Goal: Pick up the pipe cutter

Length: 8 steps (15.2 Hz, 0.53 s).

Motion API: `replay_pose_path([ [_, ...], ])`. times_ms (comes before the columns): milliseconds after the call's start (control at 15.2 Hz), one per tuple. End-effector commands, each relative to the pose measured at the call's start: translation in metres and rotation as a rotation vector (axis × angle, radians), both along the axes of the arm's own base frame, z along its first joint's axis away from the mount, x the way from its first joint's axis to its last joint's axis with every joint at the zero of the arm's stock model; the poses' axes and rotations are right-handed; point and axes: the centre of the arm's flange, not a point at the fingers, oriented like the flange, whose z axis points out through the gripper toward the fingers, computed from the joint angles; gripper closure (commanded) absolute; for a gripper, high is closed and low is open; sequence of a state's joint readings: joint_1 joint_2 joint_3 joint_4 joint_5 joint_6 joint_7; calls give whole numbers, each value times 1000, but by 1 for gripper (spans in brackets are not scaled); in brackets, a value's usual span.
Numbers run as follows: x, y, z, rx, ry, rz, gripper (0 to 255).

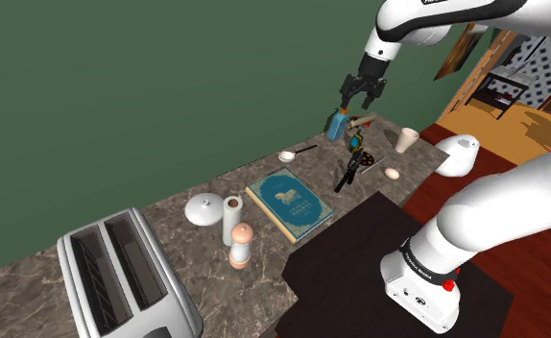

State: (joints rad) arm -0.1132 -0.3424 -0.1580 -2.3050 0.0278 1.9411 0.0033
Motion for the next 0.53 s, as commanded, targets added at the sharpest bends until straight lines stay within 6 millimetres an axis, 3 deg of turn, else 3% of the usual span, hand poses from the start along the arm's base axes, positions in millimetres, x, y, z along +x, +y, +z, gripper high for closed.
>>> replay_pose_path([
  [0, 10, -15, -21, 6, 26, -36, 0],
  [462, 34, -74, -96, 27, 115, -160, 0],
])
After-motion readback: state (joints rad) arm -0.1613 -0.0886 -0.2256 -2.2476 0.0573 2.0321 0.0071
